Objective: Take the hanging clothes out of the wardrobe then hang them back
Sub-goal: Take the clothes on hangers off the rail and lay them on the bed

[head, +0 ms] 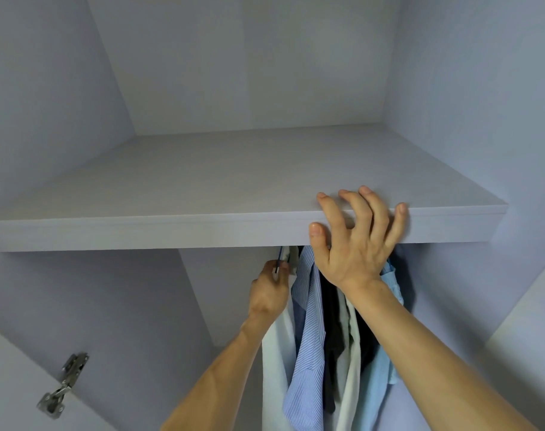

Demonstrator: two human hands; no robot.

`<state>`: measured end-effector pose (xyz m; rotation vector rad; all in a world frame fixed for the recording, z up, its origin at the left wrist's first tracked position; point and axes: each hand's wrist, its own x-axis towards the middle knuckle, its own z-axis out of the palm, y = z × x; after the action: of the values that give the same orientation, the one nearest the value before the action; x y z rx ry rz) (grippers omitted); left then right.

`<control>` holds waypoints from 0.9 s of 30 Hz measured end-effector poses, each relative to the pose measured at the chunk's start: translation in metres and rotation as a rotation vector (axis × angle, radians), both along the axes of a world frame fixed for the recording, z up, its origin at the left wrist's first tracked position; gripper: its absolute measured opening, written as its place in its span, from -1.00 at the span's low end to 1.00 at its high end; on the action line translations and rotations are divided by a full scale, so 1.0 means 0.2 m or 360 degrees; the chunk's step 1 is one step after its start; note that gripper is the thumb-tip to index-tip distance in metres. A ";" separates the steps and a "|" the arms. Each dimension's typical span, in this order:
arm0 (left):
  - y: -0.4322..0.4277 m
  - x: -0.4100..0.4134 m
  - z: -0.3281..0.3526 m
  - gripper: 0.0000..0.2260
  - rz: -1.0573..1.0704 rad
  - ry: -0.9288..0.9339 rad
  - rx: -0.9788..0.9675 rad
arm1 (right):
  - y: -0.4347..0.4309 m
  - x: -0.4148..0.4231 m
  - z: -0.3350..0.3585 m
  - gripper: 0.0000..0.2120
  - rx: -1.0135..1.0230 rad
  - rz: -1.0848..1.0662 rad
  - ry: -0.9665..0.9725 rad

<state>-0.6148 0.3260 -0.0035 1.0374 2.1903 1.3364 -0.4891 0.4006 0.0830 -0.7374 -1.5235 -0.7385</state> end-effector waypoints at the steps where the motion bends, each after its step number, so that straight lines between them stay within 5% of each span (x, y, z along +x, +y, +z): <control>1: -0.01 -0.01 0.01 -0.81 0.0005 -0.0035 0.0022 | 0.00 0.00 0.00 -0.62 -0.0010 0.0001 -0.0002; 14: -0.08 -0.10 0.15 -0.75 0.0360 -0.0198 0.0317 | -0.03 0.02 0.00 -0.65 -0.0143 -0.0001 -0.0064; 27: -0.58 0.04 -0.14 -0.75 0.0339 -0.0085 0.0053 | -0.14 0.07 0.05 -0.57 -0.0446 0.0199 -0.0102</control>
<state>-0.6077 0.2103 -0.0310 0.7869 2.2973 1.4779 -0.4747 0.3724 0.0926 -0.8227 -1.7365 -0.4632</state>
